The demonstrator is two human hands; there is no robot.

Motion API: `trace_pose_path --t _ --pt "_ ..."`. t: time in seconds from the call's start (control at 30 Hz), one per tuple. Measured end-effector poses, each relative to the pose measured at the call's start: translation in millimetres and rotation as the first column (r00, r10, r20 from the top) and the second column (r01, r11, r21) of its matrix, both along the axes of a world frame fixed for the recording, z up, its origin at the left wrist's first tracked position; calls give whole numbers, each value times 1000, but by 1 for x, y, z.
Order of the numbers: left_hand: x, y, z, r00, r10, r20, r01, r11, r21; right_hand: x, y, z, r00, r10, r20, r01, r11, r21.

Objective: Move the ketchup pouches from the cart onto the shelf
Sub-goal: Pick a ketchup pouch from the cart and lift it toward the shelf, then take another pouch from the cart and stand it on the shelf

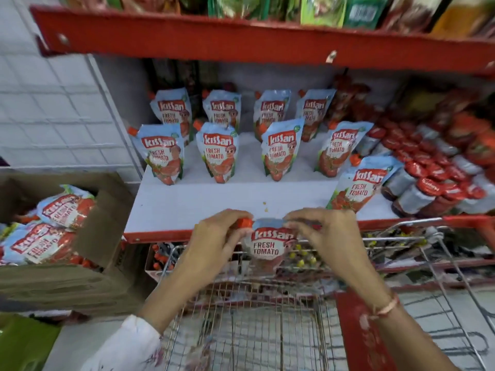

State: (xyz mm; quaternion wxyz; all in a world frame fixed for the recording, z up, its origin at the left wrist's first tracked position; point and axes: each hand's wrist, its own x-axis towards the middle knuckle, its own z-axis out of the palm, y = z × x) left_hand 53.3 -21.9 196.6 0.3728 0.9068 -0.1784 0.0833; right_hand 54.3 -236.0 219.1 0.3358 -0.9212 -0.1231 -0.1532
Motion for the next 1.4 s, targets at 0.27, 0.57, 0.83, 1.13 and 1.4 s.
trace_pose_path --t 0.27,0.57,0.83,1.13,1.4 --pt "70 -30 57 990 50 128 -47 998 -32 66 -23 59 979 -73 190 91 992 -87" --pt "125 -68 22 997 73 -4 -72 992 104 119 -41 22 990 -126 70 129 991 -40" --pt "144 -81 7 999 35 -15 -33 993 113 144 -55 -3 984 -175 24 176 977 -120" --pt "74 -32 -22 994 107 -22 -109 979 -172 85 -9 -37 917 -214 336 271 954 -132" --pt "-38 45 -119 901 231 -367 -207 973 103 -34 81 -171 953 198 -229 -232 964 -133"
